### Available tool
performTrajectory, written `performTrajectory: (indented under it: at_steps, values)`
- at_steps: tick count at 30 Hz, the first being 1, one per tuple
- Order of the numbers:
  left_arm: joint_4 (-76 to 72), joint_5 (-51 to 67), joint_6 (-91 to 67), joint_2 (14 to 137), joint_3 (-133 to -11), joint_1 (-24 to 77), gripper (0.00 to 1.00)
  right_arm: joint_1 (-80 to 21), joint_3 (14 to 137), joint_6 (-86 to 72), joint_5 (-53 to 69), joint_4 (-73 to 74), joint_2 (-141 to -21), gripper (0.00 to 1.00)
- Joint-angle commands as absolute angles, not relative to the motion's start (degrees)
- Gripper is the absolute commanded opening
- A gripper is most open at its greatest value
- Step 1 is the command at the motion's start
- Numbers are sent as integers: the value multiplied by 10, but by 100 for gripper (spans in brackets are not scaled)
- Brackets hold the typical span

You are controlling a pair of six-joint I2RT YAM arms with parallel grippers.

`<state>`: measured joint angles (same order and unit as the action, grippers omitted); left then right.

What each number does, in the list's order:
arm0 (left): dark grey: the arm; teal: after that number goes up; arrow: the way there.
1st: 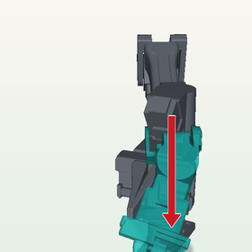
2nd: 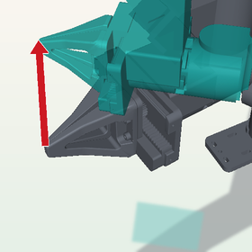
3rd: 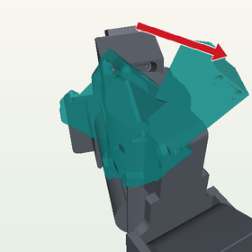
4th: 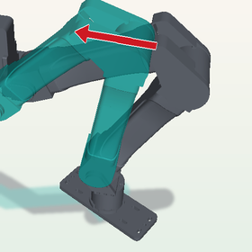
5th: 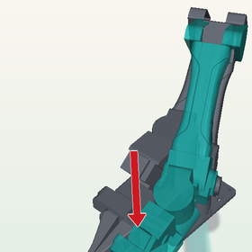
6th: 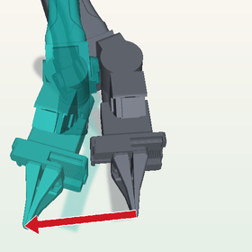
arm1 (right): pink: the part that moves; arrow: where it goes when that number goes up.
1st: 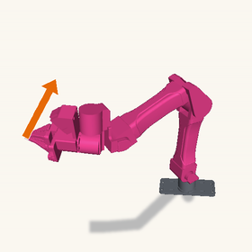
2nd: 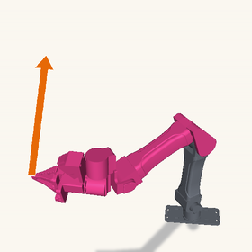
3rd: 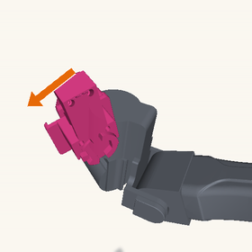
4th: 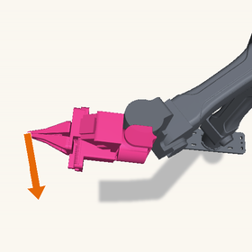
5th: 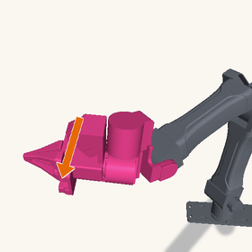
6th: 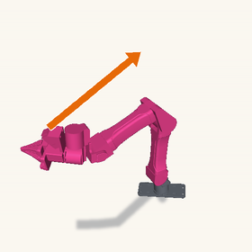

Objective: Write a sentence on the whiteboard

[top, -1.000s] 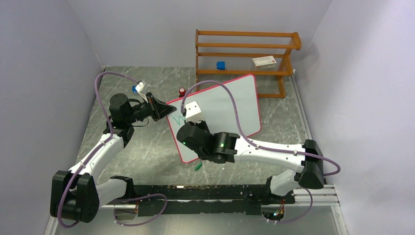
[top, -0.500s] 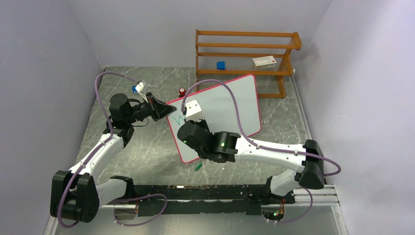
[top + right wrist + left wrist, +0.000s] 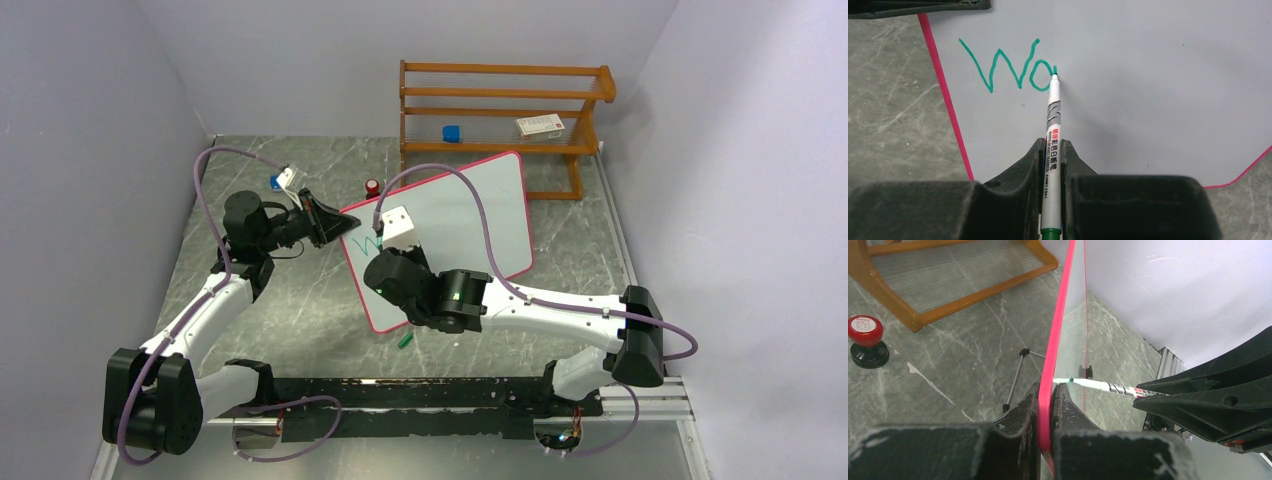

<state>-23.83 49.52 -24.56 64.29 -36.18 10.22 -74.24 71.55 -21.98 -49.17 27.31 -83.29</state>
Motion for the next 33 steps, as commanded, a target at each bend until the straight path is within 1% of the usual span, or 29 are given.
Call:
performTrajectory:
  at_steps: [1, 23, 33]
  values:
    - [-162, 463, -136, 663, -348, 114, 5, -732, 700, -243, -480, 291, -833, 0]
    - [-160, 461, -134, 663, -348, 114, 5, -733, 690, -257, -489, 314, -829, 0]
    - [-157, 459, -132, 663, -349, 114, 5, -733, 684, -244, -490, 277, -810, 0]
